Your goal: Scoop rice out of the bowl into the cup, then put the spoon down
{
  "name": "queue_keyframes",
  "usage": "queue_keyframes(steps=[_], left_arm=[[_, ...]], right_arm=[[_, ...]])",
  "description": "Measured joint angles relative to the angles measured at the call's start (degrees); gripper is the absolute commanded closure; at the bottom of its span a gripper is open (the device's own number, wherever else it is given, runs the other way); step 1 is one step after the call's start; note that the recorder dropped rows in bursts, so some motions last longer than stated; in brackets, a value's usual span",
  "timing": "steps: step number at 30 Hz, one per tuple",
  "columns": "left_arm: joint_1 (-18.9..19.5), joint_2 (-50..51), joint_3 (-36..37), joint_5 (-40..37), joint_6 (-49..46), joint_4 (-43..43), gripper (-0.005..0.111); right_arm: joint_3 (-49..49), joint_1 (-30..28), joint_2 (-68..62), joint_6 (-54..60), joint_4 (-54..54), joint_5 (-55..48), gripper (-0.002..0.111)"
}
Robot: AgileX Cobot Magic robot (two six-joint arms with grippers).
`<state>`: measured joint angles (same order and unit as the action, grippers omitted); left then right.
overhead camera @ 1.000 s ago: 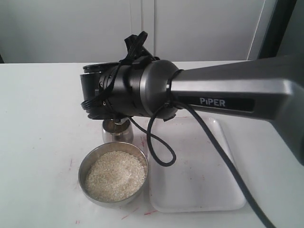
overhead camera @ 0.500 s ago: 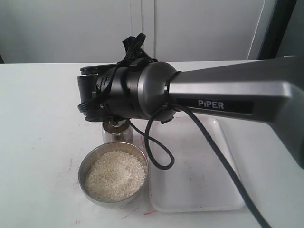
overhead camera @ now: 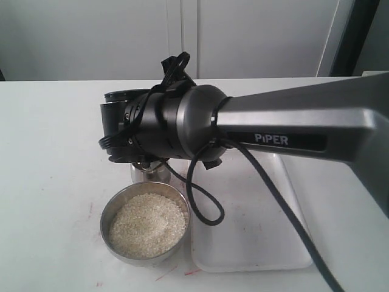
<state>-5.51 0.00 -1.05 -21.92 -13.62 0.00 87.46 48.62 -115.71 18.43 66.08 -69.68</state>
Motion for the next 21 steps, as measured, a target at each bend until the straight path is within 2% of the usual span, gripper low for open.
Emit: queue_keyframes(steps=[3, 15, 21], left_arm=[[0.0, 0.0, 0.0, 0.0, 0.0, 0.0, 0.092], [0.0, 0.0, 0.0, 0.0, 0.0, 0.0, 0.092], [0.0, 0.0, 0.0, 0.0, 0.0, 0.0, 0.092]], right_arm=[[-0.1, 0.4, 0.1, -3.4, 2.2, 0.1, 0.108], [-0.1, 0.5, 0.6, -2.9, 1.8, 0.0, 0.108], [-0.1, 0.5, 1.7, -2.0, -2.1, 0.0, 0.108]])
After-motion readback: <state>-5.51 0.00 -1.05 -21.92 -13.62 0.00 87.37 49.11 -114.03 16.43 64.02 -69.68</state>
